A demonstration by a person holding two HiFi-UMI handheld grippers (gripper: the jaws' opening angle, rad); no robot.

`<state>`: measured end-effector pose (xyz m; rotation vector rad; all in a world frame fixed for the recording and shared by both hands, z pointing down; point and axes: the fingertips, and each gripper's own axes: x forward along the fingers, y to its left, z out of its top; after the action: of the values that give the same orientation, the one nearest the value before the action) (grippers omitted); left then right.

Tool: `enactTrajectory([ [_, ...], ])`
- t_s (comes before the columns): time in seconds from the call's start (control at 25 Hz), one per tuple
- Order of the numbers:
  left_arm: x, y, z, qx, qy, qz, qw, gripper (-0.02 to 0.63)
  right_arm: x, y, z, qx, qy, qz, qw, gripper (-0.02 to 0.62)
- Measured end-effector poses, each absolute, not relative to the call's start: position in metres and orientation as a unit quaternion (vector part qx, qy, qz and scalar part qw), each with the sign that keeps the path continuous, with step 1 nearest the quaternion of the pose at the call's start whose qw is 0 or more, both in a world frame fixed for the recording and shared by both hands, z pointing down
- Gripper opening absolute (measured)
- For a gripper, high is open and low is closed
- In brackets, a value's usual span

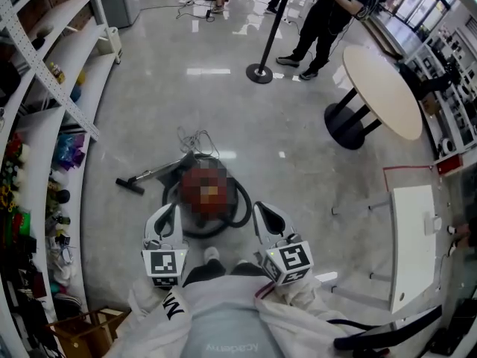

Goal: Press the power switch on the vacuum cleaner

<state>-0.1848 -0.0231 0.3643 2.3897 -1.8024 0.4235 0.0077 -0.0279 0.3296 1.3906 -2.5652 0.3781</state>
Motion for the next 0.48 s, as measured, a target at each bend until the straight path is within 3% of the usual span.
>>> enactTrajectory([
  [0.48,-0.166,0.012,0.361,0.769,-0.619,0.148,0.058,0.000,0.030,-0.002,0.325,0.453,-0.879,0.129,0.078,0.000],
])
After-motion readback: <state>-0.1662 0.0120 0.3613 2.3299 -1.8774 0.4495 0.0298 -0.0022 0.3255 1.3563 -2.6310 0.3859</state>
